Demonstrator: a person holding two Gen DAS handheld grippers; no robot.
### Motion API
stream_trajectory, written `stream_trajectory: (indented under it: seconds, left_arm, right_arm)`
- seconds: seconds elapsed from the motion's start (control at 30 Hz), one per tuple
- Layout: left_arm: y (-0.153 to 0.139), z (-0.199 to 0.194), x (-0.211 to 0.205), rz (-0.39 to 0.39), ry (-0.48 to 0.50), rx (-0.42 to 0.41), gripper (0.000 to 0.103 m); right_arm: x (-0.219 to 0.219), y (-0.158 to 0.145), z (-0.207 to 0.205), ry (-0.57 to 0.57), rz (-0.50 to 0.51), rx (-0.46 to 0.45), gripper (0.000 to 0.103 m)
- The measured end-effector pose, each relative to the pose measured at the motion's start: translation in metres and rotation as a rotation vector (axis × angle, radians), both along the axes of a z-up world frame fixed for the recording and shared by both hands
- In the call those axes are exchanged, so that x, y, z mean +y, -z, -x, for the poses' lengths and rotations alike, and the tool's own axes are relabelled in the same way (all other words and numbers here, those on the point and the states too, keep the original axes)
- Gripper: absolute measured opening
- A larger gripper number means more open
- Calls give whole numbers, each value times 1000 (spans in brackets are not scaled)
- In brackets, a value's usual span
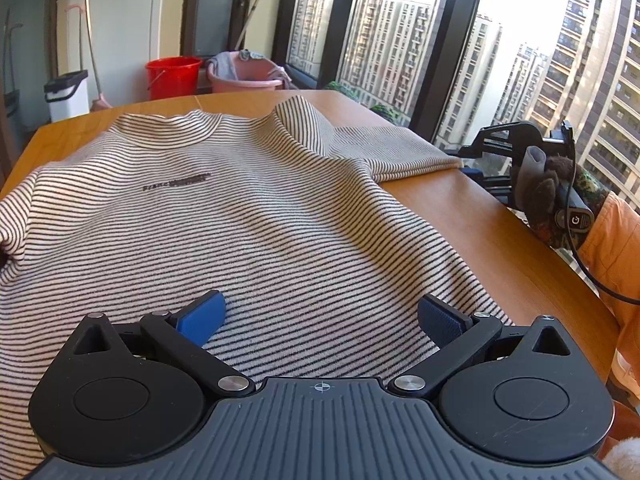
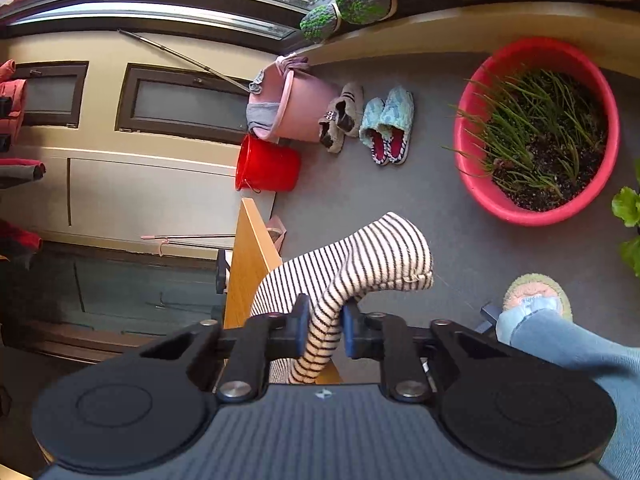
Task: Fold clothes
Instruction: 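Grasp the sleeve with the right gripper and fold it across the body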
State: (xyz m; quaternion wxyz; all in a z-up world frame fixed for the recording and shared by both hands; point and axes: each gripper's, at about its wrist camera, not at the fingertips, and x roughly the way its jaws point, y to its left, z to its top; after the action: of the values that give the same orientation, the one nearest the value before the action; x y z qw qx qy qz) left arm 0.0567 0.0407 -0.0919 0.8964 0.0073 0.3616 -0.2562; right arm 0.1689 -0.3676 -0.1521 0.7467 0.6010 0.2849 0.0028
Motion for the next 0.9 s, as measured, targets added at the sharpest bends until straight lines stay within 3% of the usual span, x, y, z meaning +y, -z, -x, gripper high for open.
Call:
stream_trajectory:
  seconds: [0.13,0.23,0.4,0.5,0.6,0.73,0.9]
  left_arm:
    - [-1,-1,2,25,-3,2,103]
    - [-2,-6,6,54,4,12,103]
    - [-25,-23,49,159,-98,14,103]
    - [-46,-29,86,236,-201,-10,103]
    - [-60,-34,127,366,-285,7,103]
    - [-67,-40,171,545,-358,55,103]
    - [-57,-54,183,585,-398,93,103]
  right_arm:
    - [8,-48,4,-17,182,-125,8]
    - [27,-111,11,-43,348,-242,8]
    - [113,-215,20,-207,761,-450,8]
    - [171,-257,27,-326,899,-556,8]
    - [231,-267,22,-449,1001,-615,8]
    - [307,-246,16,-610,1106,-618,8]
    - [387,-196,20,-738,1284,-583,8]
